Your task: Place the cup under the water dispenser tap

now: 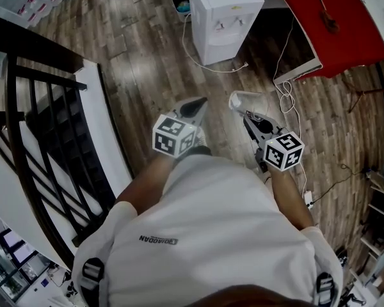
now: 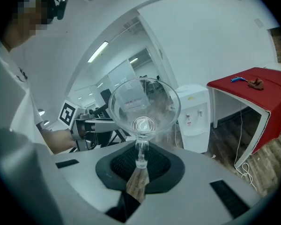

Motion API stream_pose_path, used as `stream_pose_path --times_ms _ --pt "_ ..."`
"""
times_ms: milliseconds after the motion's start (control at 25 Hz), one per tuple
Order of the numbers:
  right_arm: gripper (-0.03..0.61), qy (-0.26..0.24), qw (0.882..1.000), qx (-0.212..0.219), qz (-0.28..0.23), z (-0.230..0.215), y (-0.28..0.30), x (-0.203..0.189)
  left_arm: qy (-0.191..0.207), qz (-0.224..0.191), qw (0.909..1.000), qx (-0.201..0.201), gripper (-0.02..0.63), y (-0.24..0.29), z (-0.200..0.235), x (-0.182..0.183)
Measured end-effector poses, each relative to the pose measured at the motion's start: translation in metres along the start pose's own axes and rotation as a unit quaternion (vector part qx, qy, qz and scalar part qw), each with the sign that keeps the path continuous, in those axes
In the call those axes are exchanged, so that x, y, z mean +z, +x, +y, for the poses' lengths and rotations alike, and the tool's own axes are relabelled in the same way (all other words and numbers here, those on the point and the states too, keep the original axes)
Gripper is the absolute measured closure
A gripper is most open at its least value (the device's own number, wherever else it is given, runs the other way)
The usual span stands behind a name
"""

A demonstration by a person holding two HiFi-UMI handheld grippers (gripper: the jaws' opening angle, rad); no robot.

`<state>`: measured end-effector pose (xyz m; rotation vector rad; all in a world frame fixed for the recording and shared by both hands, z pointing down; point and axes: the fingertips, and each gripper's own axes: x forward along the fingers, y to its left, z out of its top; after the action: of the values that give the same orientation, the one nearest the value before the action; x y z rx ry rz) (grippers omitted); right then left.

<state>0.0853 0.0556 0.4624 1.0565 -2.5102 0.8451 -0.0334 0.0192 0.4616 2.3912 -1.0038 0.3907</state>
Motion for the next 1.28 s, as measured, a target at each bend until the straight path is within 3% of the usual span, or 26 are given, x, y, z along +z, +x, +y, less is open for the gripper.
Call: stream_pose_path --times_ms 160,640,1280 --pt "0.538 0.002 1.000 -0.013 0.005 -0.002 0.021 0.013 -0.001 0.020 0.9997 -0.018 0.617 0.011 0.023 0.005" --pt "0.538 0.001 0.999 -0.032 0.010 -0.005 0.056 0.034 0.022 0.009 0.9983 -0.053 0.617 0.024 0.053 0.034" --pt "0.538 -0.026 0.999 -0.014 0.046 -0.020 0.097 0.040 0.011 0.002 0.9997 -0.021 0.617 0.019 0.084 0.033"
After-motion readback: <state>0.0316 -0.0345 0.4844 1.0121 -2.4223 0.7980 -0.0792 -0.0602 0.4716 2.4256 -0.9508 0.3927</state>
